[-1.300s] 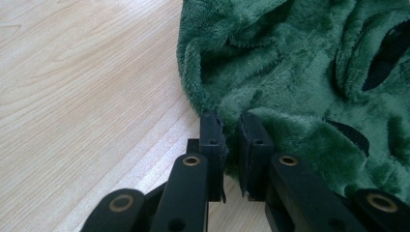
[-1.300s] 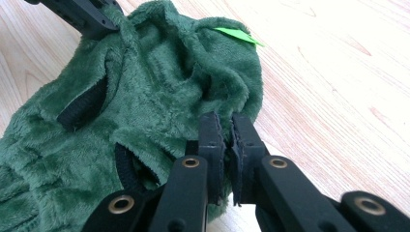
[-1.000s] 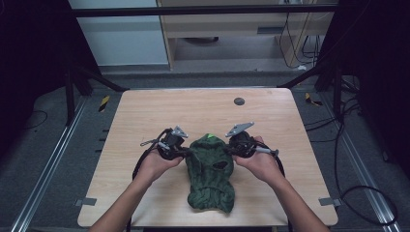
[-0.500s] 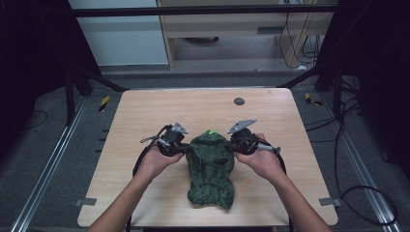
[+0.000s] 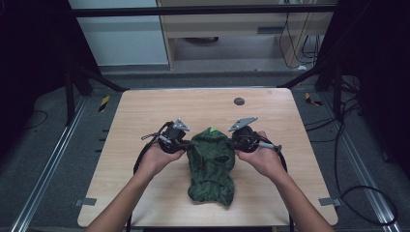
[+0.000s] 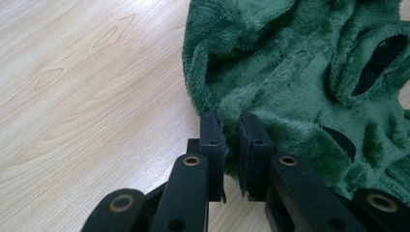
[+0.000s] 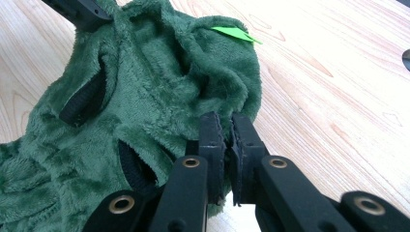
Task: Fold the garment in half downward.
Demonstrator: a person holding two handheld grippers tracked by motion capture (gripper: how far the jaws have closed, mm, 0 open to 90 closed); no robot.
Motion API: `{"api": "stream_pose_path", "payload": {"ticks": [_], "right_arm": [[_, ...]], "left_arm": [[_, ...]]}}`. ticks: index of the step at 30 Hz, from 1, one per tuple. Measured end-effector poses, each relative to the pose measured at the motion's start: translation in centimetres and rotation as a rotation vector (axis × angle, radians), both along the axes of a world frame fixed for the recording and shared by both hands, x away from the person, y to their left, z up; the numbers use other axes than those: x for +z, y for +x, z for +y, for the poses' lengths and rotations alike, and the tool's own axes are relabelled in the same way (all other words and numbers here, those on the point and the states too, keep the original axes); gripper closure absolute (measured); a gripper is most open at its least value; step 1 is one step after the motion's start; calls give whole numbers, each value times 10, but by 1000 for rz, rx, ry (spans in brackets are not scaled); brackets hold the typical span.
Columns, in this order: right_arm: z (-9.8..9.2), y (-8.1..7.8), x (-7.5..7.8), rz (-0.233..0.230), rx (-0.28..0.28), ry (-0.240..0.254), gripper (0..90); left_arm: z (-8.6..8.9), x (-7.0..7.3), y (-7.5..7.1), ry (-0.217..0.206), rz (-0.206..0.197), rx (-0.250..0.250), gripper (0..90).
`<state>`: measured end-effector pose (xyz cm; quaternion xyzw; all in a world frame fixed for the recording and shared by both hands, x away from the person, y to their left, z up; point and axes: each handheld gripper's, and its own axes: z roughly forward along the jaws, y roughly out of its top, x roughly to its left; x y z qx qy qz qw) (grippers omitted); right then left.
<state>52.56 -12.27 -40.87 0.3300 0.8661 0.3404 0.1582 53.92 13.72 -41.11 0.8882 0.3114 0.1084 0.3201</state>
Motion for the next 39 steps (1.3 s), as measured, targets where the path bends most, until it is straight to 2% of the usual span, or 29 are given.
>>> {"api": "stream_pose_path", "payload": {"ticks": [19, 39], "right_arm": [[2, 11, 12, -19, 1, -27, 851], [3, 15, 14, -27, -6, -29, 851]], "left_arm": [[-3, 10, 12, 18, -9, 9, 819], [-3, 14, 14, 27, -14, 12, 817]]}}
